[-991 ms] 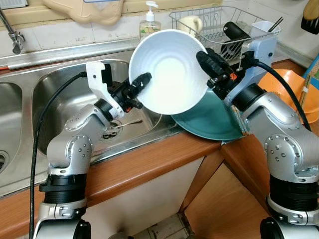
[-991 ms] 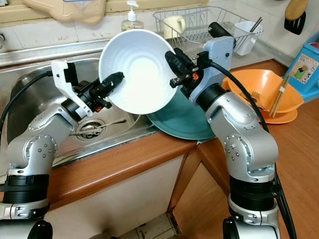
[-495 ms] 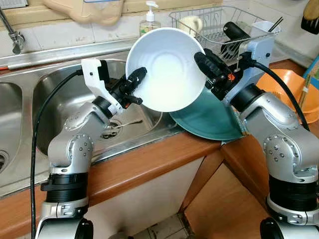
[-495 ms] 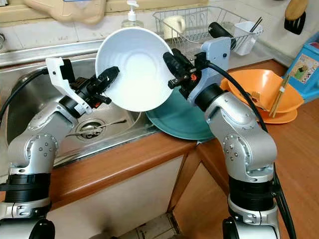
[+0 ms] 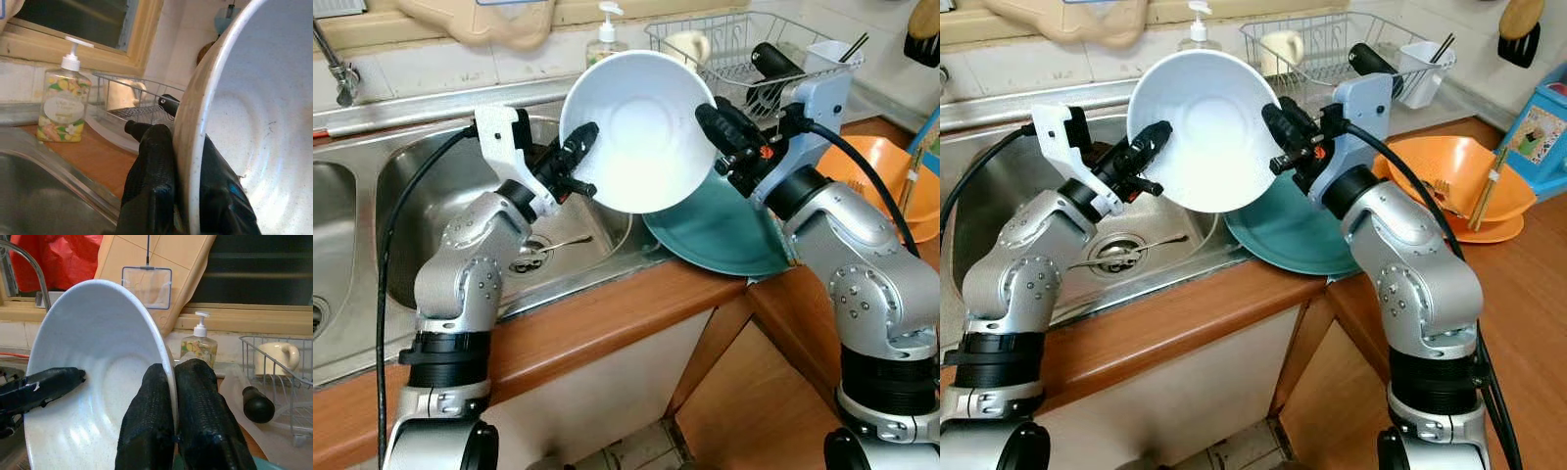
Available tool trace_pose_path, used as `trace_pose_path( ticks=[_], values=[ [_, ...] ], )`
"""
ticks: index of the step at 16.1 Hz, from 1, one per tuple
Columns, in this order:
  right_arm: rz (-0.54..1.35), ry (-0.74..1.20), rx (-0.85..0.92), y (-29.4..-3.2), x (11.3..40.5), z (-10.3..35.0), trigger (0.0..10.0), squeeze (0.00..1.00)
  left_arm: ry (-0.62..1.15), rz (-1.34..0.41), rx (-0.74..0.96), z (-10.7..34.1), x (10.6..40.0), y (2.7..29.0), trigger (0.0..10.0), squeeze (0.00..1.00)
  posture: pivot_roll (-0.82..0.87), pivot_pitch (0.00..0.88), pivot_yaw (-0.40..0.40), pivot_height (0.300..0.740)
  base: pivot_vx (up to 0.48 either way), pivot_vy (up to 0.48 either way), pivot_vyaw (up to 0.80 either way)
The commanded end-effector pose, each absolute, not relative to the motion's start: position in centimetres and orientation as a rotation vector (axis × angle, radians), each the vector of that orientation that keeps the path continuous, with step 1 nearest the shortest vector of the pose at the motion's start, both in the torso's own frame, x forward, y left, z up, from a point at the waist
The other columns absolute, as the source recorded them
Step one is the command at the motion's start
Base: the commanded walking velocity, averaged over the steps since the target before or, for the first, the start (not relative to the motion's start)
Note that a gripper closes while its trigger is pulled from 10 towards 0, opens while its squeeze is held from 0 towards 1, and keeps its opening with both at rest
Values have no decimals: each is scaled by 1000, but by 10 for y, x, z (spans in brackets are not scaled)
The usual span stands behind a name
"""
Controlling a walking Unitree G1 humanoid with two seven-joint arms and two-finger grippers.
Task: Kitchen organization
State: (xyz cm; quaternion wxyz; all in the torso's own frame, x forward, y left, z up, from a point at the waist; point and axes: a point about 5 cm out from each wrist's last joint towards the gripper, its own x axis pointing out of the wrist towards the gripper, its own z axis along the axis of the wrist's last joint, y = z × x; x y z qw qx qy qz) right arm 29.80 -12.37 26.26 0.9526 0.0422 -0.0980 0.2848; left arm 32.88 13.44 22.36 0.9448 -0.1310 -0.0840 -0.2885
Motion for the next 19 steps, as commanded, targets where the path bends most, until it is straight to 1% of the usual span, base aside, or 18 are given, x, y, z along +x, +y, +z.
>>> trace_pose_path(
  ticks=[1,5,6,7,10,11,12,13,15,16,17,18,19],
  values=[
    [579,-260,74,-126,294,273,10000,0,-154,-588,-240,222,331,134,0,0,-195,0,-5,740,0,0,0],
    [578,-256,67,-126,294,273,10000,0,-182,-556,-267,226,332,137,0,0,-200,0,-10,740,0,0,0],
    [585,-255,75,-126,294,273,10000,984,-193,-542,-279,227,333,138,0,0,-199,0,-13,740,0,0,0],
    [594,-254,77,-126,294,274,10000,1000,-215,-513,-299,230,334,142,0,0,-199,0,-14,740,0,0,0],
    [602,-251,69,-125,294,273,10000,1000,-244,-443,-316,233,338,152,0,0,-195,0,-21,740,0,0,0],
    [610,-246,55,-123,293,272,10000,1000,-258,-383,-318,234,340,161,0,0,-192,0,-23,740,0,0,0],
    [613,-243,48,-122,293,271,10000,1000,-262,-361,-317,234,340,165,0,0,-192,0,-23,740,0,0,0],
    [625,-235,32,-121,292,270,10000,0,-266,-315,-300,234,341,174,0,0,-189,0,-25,740,0,0,0],
    [650,-216,7,-119,291,267,10000,0,-256,-249,-231,232,342,187,0,0,-190,0,-26,740,0,0,0],
    [680,-193,-25,-117,288,264,10000,0,-223,-191,-151,227,343,196,0,0,-191,0,-25,740,0,0,0],
    [693,-182,-40,-117,287,262,10000,0,-204,-165,-113,225,344,200,0,0,-191,0,-25,740,0,0,0],
    [693,-182,-40,-117,287,262,10000,0,-204,-165,-113,225,344,200,0,0,-191,0,-25,740,0,0,0],
    [745,-115,-119,-113,282,251,10000,0,-108,-65,14,212,348,215,0,0,-194,0,-23,740,0,0,0]
  ],
)
